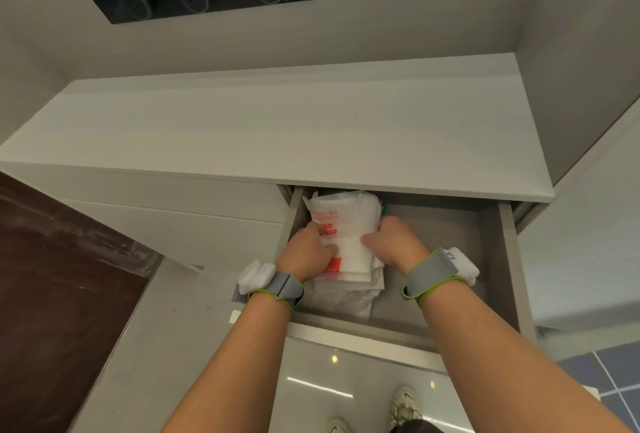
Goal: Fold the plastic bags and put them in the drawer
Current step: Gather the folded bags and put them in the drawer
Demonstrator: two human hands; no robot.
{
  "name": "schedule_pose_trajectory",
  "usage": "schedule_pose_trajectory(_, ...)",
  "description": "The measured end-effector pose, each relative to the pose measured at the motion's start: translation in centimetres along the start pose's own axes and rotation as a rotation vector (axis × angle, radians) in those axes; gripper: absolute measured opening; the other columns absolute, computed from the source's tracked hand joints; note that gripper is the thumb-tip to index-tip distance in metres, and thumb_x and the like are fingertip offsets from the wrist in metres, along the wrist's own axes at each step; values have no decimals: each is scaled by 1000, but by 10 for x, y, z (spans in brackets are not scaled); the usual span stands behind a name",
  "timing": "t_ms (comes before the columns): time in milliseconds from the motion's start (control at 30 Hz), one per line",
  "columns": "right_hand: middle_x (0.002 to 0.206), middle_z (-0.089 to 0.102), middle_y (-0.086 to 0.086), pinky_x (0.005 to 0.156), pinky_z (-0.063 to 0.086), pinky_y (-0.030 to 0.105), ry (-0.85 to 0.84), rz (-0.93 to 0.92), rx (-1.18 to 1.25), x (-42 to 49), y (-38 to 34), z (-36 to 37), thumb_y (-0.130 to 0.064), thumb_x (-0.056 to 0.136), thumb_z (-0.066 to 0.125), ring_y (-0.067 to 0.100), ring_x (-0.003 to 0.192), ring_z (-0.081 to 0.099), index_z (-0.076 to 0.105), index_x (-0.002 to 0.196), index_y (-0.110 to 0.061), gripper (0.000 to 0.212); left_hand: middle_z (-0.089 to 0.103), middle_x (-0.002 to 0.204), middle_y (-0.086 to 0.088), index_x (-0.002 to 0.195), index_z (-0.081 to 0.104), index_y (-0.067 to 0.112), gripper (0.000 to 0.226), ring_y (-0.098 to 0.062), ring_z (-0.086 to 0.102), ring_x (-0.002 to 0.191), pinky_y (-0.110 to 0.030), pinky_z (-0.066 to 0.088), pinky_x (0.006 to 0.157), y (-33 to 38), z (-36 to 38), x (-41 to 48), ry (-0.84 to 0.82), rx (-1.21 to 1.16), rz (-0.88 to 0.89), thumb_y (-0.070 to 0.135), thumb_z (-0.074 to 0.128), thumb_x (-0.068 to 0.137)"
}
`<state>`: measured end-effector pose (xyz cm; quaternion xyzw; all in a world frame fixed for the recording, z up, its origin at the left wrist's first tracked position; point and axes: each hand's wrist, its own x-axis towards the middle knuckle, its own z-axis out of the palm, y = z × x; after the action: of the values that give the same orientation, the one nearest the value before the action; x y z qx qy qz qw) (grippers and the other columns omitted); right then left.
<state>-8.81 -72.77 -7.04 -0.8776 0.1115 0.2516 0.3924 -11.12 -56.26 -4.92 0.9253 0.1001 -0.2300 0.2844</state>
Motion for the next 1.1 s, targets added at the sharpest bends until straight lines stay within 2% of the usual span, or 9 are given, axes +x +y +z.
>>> schedule_pose_trajectory(100,122,64,20,82,46,31,7,2,-57,3,2,2,-24,92,58,35,114,60,60,117,3,37,52,136,-14,140,45,13,51,-30,56,120,-34,44,102,0,5,4,-4,52,2,27,61,94)
schedule_pose_trajectory(267,123,64,20,82,46,32,0,-14,-97,6,5,6,-23,90,58,35,113,59,61,118,2,37,47,139,-17,144,42,14,53,-33,52,125,-33,39,105,-2,11,7,-3,126,17,27,58,95)
schedule_pose_trajectory(367,122,63,20,76,43,30,24,-23,-124,3,3,7,-22,89,57,35,112,60,58,116,0,35,47,138,-21,143,41,10,49,-37,53,122,-35,40,102,-1,14,5,16,195,24,26,52,98)
schedule_pose_trajectory(500,124,61,21,80,46,32,64,-49,-129,-4,0,5,-21,91,57,36,113,60,50,119,1,37,51,133,-22,143,40,7,46,-39,57,115,-40,45,97,0,15,-4,72,266,58,26,47,101)
schedule_pose_trajectory(600,127,59,20,83,47,33,51,-81,-111,-11,-1,4,-27,92,58,36,116,58,46,125,2,45,50,133,-20,144,40,10,47,-37,56,117,-40,46,98,-1,14,-13,104,276,74,28,48,101)
schedule_pose_trajectory(733,127,59,19,80,45,31,15,-117,-91,-30,-3,5,-31,93,57,35,115,57,46,127,2,48,48,137,-17,143,42,12,48,-34,54,121,-44,46,103,-3,12,-29,145,237,118,30,51,100)
schedule_pose_trajectory(833,124,59,20,79,47,31,61,-150,-96,-47,-3,10,-30,92,57,35,110,59,48,125,1,46,48,138,-13,140,47,13,45,-31,58,115,-43,49,100,-7,11,-44,208,197,173,29,52,99)
schedule_pose_trajectory(967,135,50,19,99,46,41,185,-208,-136,-77,-10,19,-30,92,56,35,123,50,42,138,-2,55,55,134,-4,133,55,16,36,-22,60,110,-34,50,94,-16,7,-68,316,65,257,27,54,98)
schedule_pose_trajectory(1100,137,49,11,103,43,41,321,-341,-43,-116,-21,38,-26,91,58,29,124,50,49,137,-12,48,68,116,2,121,65,17,26,-9,63,97,-18,48,84,-30,3,-99,398,-199,335,20,58,96)
